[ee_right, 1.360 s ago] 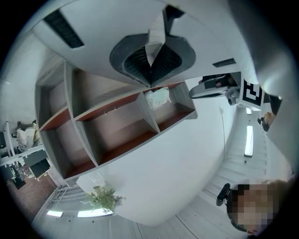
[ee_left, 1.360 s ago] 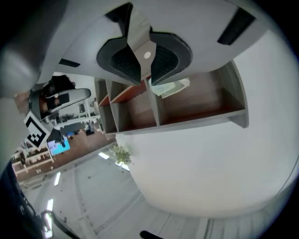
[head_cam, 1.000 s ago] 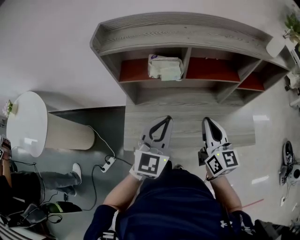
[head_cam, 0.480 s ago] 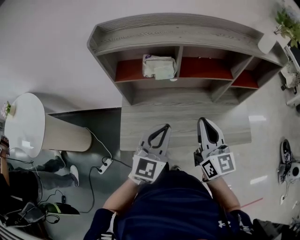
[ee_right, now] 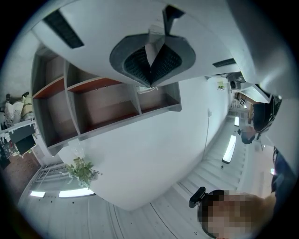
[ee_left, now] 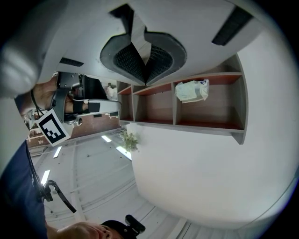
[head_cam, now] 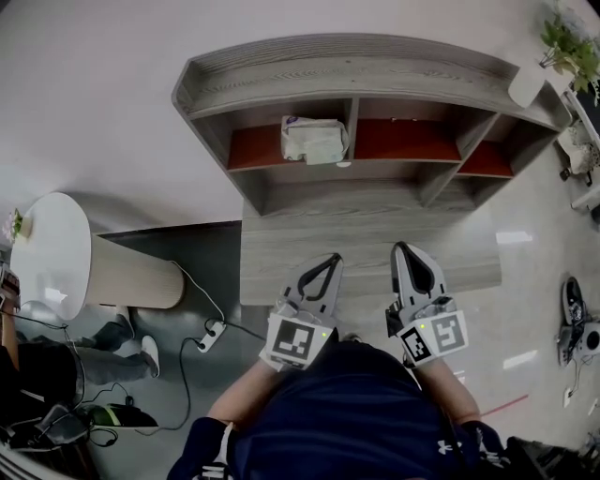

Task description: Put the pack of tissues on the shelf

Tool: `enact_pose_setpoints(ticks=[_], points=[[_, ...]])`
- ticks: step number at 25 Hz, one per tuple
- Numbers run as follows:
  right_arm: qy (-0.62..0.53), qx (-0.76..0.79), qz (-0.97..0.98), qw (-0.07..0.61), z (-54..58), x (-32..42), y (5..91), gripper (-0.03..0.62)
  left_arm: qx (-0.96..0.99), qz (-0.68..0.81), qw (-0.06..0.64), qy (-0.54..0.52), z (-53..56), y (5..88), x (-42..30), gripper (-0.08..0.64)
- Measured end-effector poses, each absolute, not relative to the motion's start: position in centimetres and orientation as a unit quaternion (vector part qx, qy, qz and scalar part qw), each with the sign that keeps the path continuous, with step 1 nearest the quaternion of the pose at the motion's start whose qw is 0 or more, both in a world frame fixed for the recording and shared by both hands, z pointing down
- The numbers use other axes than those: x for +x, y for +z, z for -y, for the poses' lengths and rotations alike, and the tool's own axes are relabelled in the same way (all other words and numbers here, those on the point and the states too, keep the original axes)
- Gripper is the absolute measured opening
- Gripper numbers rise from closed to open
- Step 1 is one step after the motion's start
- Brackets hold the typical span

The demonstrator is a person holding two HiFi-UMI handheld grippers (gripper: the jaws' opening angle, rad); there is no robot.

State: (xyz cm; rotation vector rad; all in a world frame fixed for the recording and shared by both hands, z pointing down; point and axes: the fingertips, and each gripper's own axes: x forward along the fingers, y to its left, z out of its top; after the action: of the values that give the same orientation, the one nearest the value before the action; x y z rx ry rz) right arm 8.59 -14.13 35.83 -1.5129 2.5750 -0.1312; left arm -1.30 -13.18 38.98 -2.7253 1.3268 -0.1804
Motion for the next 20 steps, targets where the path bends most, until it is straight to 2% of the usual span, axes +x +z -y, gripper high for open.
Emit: enact_pose_setpoints(ticks=[20], points=[[-0.059,-0.489,-0.868,0.066,15.0,7.8,36.1,0.011,-0.893,-0.445,0.045,-0.053,14.2,38.2,-1.9,0.015]])
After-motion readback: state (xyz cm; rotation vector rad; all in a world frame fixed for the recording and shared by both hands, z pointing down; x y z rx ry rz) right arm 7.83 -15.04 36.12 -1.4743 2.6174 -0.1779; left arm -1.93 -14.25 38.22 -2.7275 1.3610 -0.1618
